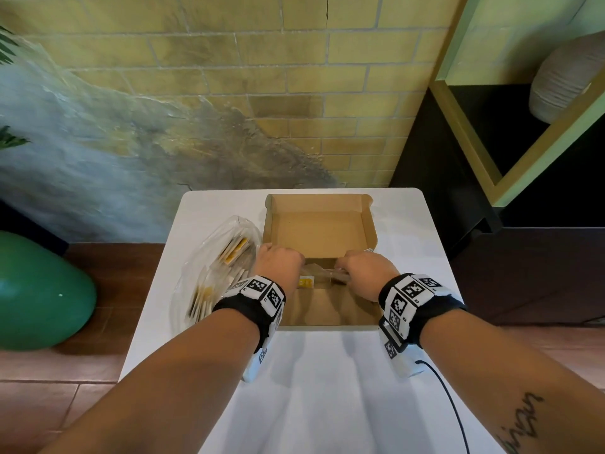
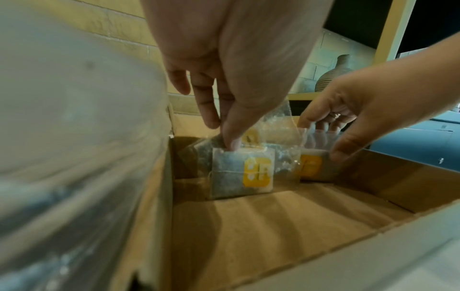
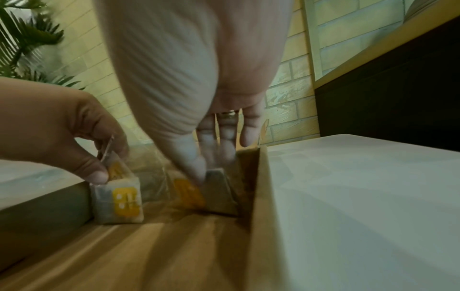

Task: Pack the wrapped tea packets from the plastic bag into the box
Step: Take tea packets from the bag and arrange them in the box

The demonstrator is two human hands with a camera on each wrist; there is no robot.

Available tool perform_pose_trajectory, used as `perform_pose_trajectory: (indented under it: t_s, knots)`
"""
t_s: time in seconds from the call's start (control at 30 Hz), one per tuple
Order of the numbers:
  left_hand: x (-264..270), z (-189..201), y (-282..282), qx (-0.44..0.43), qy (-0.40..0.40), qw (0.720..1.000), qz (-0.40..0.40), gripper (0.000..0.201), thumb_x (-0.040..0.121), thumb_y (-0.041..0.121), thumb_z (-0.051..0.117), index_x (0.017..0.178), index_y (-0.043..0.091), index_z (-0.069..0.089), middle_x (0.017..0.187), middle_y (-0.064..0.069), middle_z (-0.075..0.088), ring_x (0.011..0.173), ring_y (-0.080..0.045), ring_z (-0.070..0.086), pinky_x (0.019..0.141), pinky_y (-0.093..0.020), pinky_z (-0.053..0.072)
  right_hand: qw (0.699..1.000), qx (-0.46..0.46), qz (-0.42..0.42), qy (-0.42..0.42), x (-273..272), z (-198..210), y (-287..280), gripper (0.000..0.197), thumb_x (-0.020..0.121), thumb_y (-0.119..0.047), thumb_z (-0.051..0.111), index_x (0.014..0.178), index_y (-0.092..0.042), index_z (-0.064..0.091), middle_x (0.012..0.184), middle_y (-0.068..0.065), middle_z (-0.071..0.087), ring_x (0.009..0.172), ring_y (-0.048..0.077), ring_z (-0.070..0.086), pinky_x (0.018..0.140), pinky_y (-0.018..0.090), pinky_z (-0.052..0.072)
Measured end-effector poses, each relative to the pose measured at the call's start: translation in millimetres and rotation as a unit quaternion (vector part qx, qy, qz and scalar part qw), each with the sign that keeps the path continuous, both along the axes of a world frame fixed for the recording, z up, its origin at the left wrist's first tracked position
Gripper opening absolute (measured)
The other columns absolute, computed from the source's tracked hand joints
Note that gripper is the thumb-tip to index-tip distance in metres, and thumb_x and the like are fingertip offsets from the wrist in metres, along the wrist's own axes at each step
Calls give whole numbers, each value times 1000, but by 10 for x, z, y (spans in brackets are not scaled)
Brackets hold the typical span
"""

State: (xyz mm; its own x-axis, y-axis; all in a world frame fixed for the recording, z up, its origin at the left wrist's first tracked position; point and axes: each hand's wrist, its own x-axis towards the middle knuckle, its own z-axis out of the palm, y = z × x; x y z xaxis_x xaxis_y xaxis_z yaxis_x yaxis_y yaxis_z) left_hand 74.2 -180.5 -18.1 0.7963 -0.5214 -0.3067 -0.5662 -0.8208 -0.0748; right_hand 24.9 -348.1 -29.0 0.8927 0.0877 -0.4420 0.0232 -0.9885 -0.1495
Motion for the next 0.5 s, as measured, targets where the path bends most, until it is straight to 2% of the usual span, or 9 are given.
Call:
perform_pose_trajectory:
  t_s: [0.07, 0.13, 0.23, 0.37, 0.5]
  knots:
    - [0, 33, -6, 5, 2, 1000, -11, 29, 86, 6, 49, 106, 21, 62, 97, -1, 67, 96, -22, 60, 101, -33, 32, 999, -28, 9, -24, 15, -1, 2, 33, 87, 4, 42, 111, -12, 58, 111, 11, 58, 105, 34, 56, 84, 38, 50]
    - [-5, 69, -15, 10, 0, 1000, -22, 26, 88, 5, 46, 107, 17, 60, 98, -4, 67, 96, -24, 60, 93, -31, 39, 998, -43, 7, -49, 35, 17, -16, 31, 87, 4, 42, 109, -10, 59, 106, 11, 59, 98, 32, 58, 77, 34, 48]
    - [4, 119, -22, 6, 6, 1000, -24, 27, 89, 2, 45, 109, 15, 58, 101, -7, 66, 97, -27, 59, 84, -31, 42, 996, -41, -5, -76, 66, 39, -53, 32, 86, 6, 43, 107, -10, 61, 104, 10, 59, 97, 31, 57, 71, 33, 44]
    - [34, 146, -43, 9, 12, 1000, -18, 31, 88, 1, 46, 113, 14, 57, 102, -7, 66, 97, -25, 61, 82, -30, 44, 996, -35, -14, -84, 63, 39, -83, 36, 83, 10, 40, 106, -9, 61, 105, 11, 58, 98, 33, 55, 79, 35, 48]
    - [43, 107, -24, 30, 16, 999, 4, 26, 89, 6, 47, 110, 15, 59, 103, -6, 66, 98, -24, 60, 83, -32, 44, 995, -32, -23, -91, 54, 29, -99, 37, 83, 10, 39, 108, -9, 60, 105, 11, 59, 98, 32, 55, 81, 36, 49]
